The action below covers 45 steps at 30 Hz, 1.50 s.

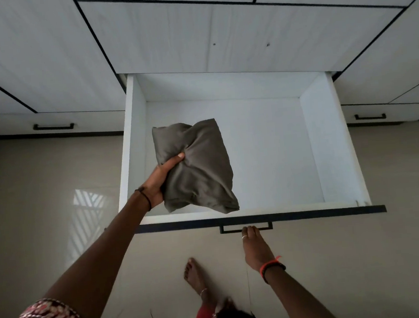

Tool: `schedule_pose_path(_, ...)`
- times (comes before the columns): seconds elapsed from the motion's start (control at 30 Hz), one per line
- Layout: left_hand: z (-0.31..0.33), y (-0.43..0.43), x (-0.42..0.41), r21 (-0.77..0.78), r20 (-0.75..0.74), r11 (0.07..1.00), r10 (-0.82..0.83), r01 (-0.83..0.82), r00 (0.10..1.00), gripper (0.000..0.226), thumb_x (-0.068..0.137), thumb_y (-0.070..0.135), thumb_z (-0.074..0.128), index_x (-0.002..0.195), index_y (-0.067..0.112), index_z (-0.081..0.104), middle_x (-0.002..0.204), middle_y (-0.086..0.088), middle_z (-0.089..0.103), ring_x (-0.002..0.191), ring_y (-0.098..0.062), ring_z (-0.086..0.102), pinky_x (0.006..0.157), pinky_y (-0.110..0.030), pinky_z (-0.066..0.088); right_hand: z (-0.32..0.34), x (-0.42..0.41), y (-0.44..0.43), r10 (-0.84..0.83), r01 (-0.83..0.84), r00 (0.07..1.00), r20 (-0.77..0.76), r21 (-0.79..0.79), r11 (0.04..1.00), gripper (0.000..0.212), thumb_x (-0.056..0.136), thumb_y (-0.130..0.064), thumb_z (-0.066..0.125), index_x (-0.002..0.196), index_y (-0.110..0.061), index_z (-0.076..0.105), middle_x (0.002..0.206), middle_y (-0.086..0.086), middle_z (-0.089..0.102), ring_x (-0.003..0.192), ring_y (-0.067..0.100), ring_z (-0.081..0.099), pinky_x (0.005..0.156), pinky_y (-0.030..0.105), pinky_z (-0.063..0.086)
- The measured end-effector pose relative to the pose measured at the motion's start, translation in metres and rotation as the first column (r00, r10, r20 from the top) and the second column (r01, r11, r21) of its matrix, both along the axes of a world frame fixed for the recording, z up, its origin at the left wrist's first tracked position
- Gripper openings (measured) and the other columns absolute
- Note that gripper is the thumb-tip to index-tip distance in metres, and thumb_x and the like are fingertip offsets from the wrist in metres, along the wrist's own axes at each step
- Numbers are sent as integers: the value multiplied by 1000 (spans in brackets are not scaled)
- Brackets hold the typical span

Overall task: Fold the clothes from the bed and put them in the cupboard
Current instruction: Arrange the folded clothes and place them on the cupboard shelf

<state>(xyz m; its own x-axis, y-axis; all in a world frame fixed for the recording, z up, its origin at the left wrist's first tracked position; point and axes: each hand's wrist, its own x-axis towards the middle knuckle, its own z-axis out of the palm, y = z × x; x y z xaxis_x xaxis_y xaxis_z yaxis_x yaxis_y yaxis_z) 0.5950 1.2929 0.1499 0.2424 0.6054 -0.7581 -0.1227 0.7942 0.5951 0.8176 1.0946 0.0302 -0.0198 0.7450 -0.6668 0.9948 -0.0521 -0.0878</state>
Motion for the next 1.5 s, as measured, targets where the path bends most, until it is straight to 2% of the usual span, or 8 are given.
schedule_pose_path(0.3, -1, -37, 12, 0, 0, 999, 40, -40, 999, 42, 82, 38, 66, 119, 21, 58, 108, -7, 69, 95, -23, 68, 69, -30, 56, 18, -2, -3, -66, 62, 997, -27, -136, 989, 66, 93, -4, 42, 148, 7, 7, 156, 22, 8, 146, 32, 5, 118, 34, 12)
schedule_pose_path(0.53, 8, -45, 12, 1, -31, 1000, 29, -29, 999, 65, 70, 45, 75, 127, 21, 54, 118, -9, 65, 104, -26, 64, 79, -36, 53, 80, 15, 42, -244, 146, 933, -263, -343, 928, 35, 95, -15, 40, 119, 4, 57, 122, 19, 60, 110, 30, 58, 92, 34, 46)
schedule_pose_path(0.8, 41, -25, 19, -10, 41, 995, -95, 96, 995, 64, 58, 52, 79, 110, 22, 58, 92, -5, 74, 87, -23, 69, 68, -31, 55, 129, 31, 133, -819, 836, 116, -563, -390, 386, 18, 92, -5, 47, 82, -2, 62, 72, 10, 60, 67, 20, 55, 67, 26, 48)
schedule_pose_path(0.93, 52, -8, 20, -18, 37, 988, -152, 153, 988, 111, 12, 61, 87, 110, 22, 53, 107, -11, 67, 95, -28, 65, 71, -34, 53, 150, -2, 138, -843, 582, -244, -479, -768, 268, 32, 102, -36, 37, 105, -14, 61, 87, 1, 69, 78, 18, 61, 77, 27, 48)
schedule_pose_path(1.07, 60, 11, 21, -40, 15, 977, -207, 208, 978, 113, 12, 63, 86, 111, 22, 51, 110, -11, 63, 98, -28, 63, 72, -35, 51, 159, -14, 150, -768, 433, -487, -415, -879, 200, 42, 101, -42, 34, 99, -10, 61, 79, 8, 74, 74, 20, 71, 66, 30, 56)
schedule_pose_path(1.13, 61, 21, 20, -56, 4, 974, -221, 221, 975, 100, 35, 61, 86, 118, 20, 49, 109, -10, 63, 98, -27, 62, 76, -35, 50, 163, -15, 158, -719, 415, -565, -406, -892, 178, 61, 91, -63, 40, 112, -11, 64, 104, 12, 72, 100, 28, 66, 87, 39, 51)
schedule_pose_path(1.23, 51, 35, 20, -71, -59, 980, -191, 187, 980, 67, 78, 47, 68, 131, 17, 41, 107, -6, 60, 97, -25, 60, 84, -37, 47, 149, -7, 171, -726, 431, -558, -402, -888, 161, 88, 75, -82, 43, 127, -13, 60, 128, 16, 61, 118, 36, 57, 107, 52, 38)
schedule_pose_path(1.5, -10, 80, 11, -132, -62, 977, -177, 168, 982, 61, 78, 19, 73, 132, 12, 45, 122, -12, 59, 107, -29, 58, 92, -42, 50, 100, -7, 225, -830, 478, -291, -476, -824, 305, 50, 81, -31, 72, 125, -12, 59, 115, 13, 68, 108, 30, 65, 97, 43, 50)
